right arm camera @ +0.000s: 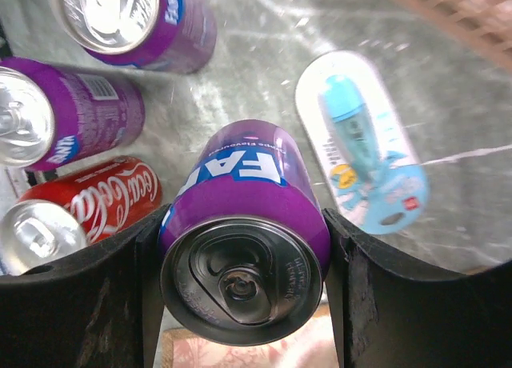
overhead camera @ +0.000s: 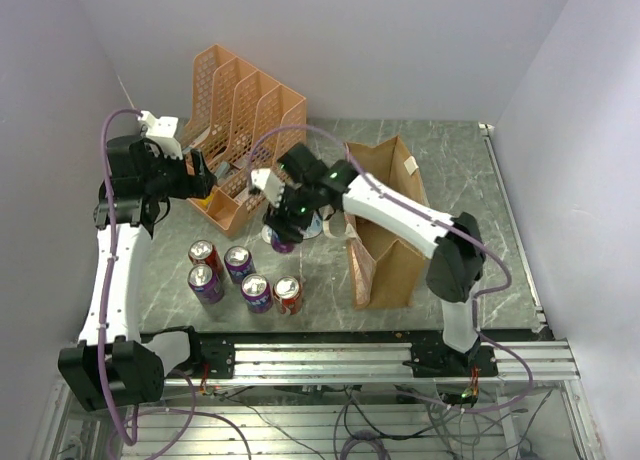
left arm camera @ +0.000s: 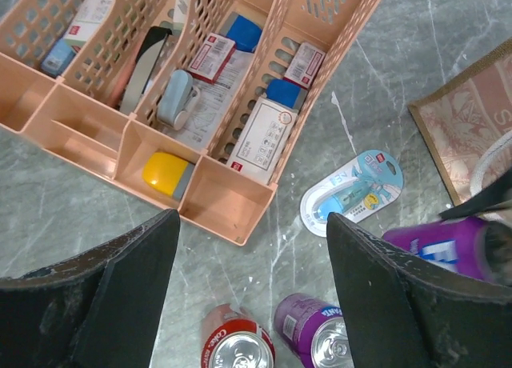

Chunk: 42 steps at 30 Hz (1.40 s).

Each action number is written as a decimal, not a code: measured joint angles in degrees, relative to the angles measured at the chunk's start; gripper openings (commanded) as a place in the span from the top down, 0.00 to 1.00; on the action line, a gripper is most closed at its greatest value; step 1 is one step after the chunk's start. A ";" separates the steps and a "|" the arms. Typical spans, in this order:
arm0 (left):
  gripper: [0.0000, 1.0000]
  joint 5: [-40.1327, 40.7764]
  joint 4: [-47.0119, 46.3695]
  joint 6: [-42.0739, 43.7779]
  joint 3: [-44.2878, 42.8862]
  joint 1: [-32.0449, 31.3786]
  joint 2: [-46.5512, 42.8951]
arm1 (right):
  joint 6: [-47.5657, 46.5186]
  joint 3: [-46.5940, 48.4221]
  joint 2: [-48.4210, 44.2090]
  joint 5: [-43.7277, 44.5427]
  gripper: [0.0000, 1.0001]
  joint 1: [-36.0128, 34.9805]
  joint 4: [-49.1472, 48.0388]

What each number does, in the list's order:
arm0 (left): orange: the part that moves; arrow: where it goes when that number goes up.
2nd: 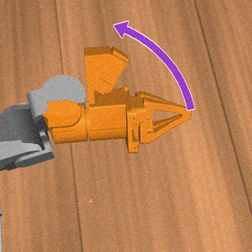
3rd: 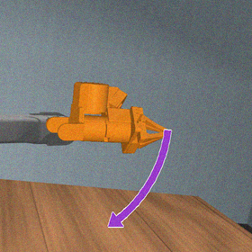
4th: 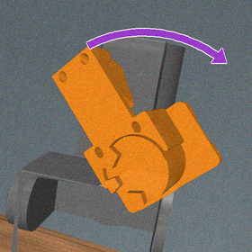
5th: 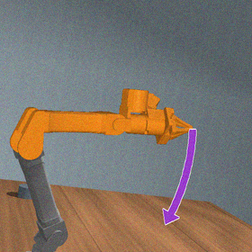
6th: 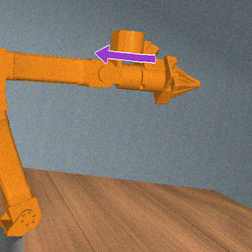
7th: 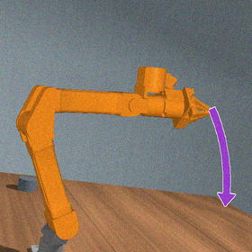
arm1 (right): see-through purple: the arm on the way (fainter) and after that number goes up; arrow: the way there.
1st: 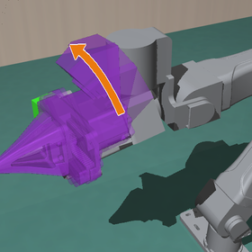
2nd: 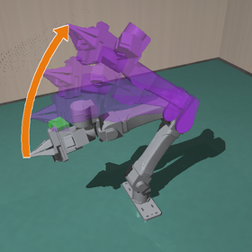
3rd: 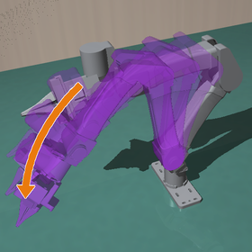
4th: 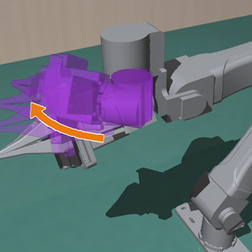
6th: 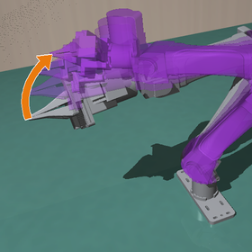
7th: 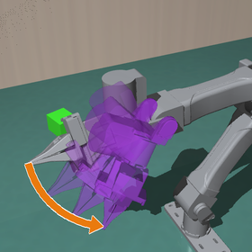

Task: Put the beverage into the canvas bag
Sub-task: Pick up the drink from the center of the board, then place the drink in the canvas bag.

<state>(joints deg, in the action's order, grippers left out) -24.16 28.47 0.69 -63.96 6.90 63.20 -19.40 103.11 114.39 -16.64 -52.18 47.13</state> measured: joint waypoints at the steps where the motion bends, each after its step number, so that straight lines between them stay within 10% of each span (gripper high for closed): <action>1: 0.17 -0.26 -0.13 -0.26 -0.02 -0.02 0.59 | -0.42 1.29 -1.07 -0.90 0.71 0.83 0.76; 18: 0.16 -8.55 -3.43 -3.32 -6.91 -14.99 14.01 | -3.13 13.16 -23.87 -2.21 0.77 13.25 7.30; 32: 0.17 -13.55 -11.58 -16.20 -17.94 -36.00 27.61 | -2.21 -4.74 -36.54 6.71 0.79 22.32 10.75; 42: 0.48 -9.86 -14.73 -23.10 -19.96 -42.16 34.77 | -2.80 -10.71 -36.57 7.02 0.81 23.15 10.95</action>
<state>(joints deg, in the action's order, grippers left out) -34.02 13.74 -22.41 -83.92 -35.27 97.97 -22.20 92.40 77.82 -9.63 -29.04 58.08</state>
